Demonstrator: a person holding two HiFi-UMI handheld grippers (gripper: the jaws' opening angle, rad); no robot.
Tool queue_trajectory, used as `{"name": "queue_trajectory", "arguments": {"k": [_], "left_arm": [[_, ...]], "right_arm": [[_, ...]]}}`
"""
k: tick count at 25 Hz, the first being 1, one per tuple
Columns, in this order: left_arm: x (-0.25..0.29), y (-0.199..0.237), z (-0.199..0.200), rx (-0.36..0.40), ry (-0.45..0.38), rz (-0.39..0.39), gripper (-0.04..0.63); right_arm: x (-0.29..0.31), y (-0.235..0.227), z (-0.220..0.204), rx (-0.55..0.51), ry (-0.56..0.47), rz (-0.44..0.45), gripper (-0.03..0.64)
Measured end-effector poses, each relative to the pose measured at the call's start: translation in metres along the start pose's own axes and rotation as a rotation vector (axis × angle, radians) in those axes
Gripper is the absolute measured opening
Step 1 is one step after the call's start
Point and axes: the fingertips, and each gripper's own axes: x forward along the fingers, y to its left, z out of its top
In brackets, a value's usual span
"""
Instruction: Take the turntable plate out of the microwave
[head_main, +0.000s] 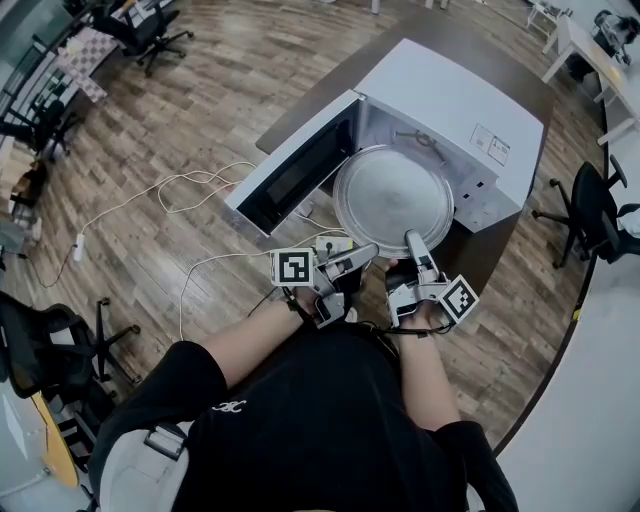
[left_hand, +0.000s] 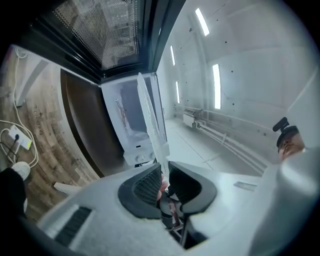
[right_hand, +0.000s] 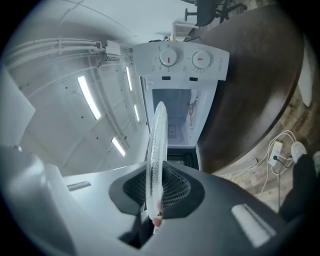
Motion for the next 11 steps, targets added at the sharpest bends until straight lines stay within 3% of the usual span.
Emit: {"name": "queue_trajectory", "arguments": {"k": [3,11], "left_arm": [[0.003,-0.011,-0.006,-0.077,-0.016,-0.040,0.054],[-0.003,-0.017,-0.017,-0.073,0.004,-0.058,0.054]], "right_arm": [[-0.004,0.003,-0.001,-0.007,-0.003,0.006,0.037],[-0.018,0.000,-0.009,-0.002,-0.021,0.000,0.037]]}}
